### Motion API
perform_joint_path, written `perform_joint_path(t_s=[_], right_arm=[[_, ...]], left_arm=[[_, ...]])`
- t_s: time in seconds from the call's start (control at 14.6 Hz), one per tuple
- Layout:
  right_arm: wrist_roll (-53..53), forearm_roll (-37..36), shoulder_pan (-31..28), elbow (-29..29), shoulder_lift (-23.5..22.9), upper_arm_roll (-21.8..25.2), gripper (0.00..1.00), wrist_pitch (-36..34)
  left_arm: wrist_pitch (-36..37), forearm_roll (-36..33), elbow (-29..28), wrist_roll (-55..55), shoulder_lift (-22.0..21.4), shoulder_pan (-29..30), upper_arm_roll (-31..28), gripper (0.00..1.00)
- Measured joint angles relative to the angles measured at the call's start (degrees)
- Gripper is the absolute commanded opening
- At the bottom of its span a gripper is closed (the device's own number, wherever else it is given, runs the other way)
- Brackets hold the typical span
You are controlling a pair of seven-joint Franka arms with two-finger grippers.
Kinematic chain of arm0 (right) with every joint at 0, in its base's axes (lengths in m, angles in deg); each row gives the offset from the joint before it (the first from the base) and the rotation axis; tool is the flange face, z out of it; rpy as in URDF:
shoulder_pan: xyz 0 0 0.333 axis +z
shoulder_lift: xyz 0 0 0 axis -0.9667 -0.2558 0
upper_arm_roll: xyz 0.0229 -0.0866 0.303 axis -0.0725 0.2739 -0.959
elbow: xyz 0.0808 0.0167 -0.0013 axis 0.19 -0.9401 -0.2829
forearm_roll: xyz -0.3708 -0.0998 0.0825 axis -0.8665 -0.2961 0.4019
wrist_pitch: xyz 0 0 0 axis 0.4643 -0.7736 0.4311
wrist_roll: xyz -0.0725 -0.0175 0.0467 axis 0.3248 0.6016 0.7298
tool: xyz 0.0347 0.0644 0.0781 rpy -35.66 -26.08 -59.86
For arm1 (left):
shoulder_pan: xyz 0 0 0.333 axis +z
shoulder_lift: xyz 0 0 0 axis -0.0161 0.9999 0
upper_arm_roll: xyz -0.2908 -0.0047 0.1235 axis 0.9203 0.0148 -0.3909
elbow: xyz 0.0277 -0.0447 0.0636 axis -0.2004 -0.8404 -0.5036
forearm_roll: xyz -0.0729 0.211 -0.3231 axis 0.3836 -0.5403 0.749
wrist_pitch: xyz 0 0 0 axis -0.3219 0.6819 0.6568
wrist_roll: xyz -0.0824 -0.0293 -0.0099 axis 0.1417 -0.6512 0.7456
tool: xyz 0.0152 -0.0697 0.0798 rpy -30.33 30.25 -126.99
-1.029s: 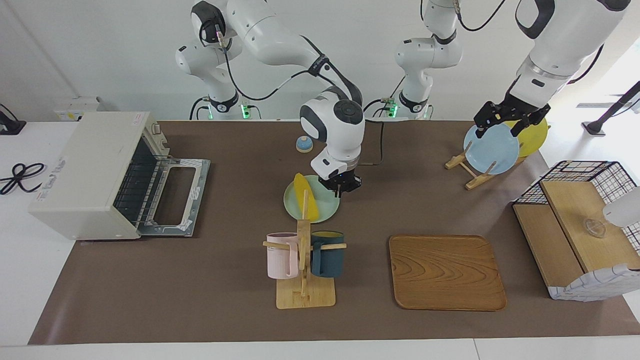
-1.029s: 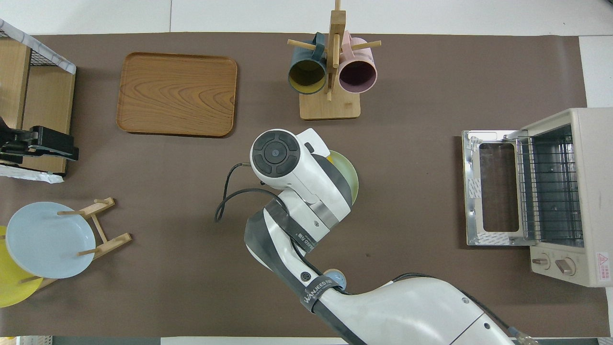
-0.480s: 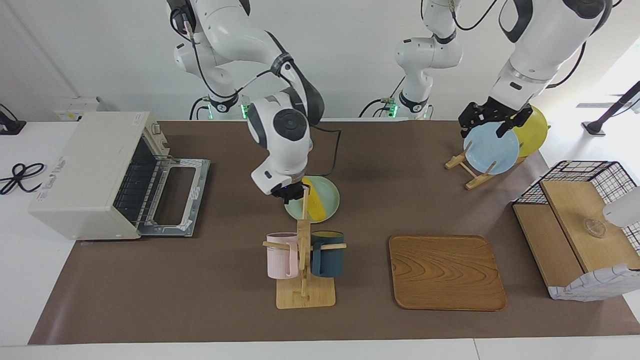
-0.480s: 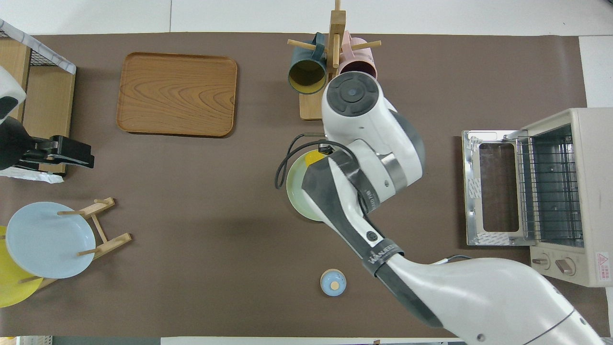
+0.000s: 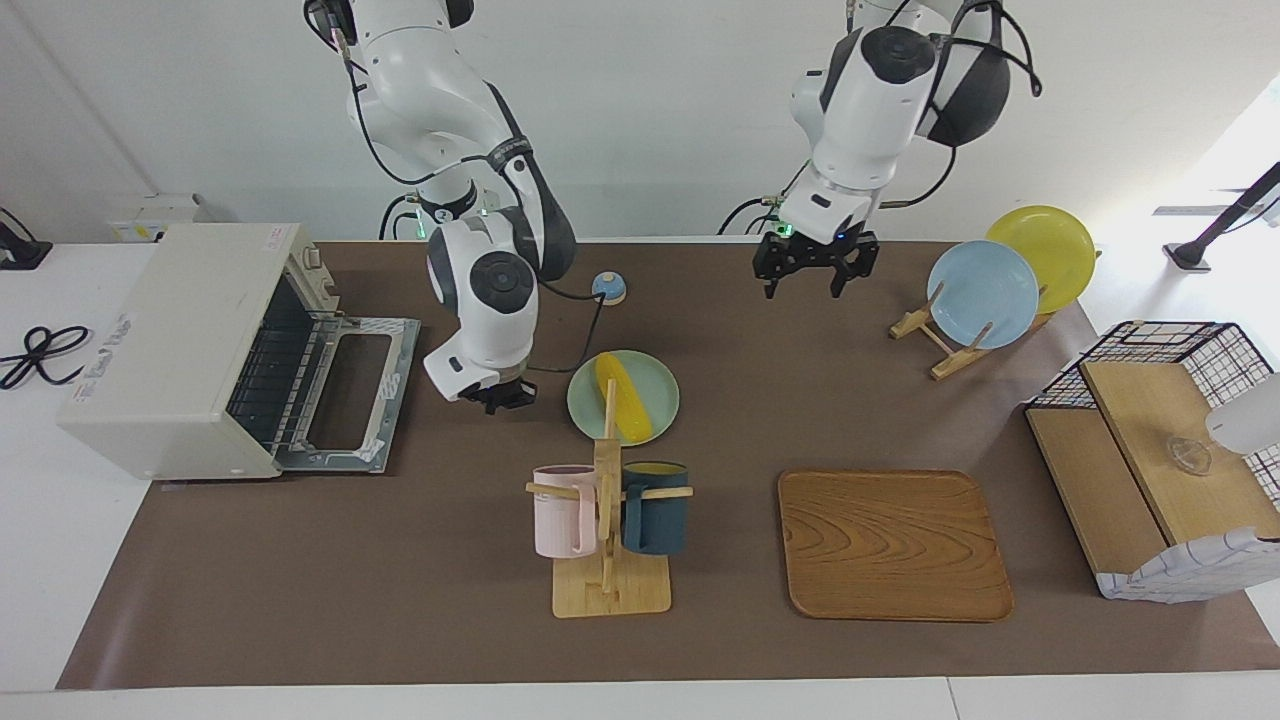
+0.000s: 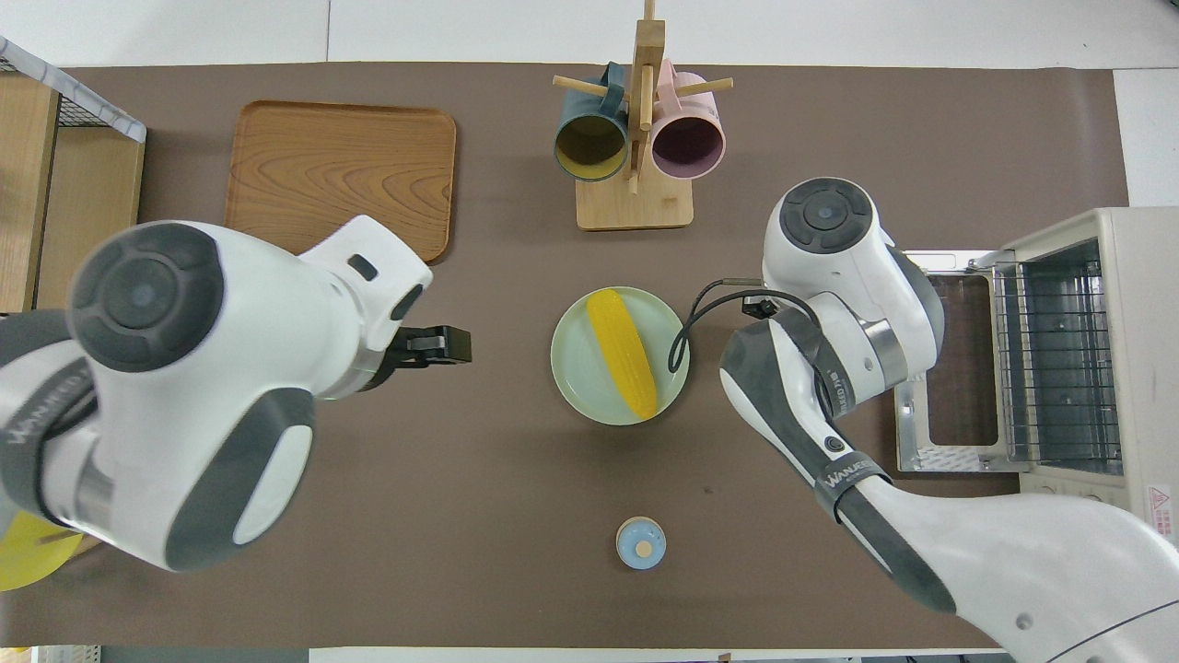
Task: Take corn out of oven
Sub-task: 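Grasp the yellow corn with the left gripper while the right gripper withdraws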
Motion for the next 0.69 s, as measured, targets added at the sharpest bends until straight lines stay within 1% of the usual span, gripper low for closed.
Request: perform_joint_path(t_s=[0.14, 0.34, 0.48, 0.69], right_arm=[[-1.48, -0.13, -3.35, -2.95, 0.57, 0.01, 0.00, 2.45], [-2.29, -0.16, -5.52, -4.54, 1.38, -0.01, 0.00, 2.49], [-2.83, -0.54, -5.90, -5.18, 1.79, 0.01, 0.00, 2.49], [-2.89, -5.05, -6.50, -6.07, 2.05, -0.01, 0.00, 2.49]], left_arm=[[-6.78, 0.10, -1.51, -7.01, 3.49, -5.96, 0.01, 1.00], [-15.19, 0.12, -1.49, -12.44, 10.55, -12.12, -0.01, 1.00], [-18.81, 0.12, -0.50, -14.70, 14.45, -13.77, -0.16, 1.00], [-20.48, 0.11, 5.08, -15.47, 21.23, -14.04, -0.40, 1.00]])
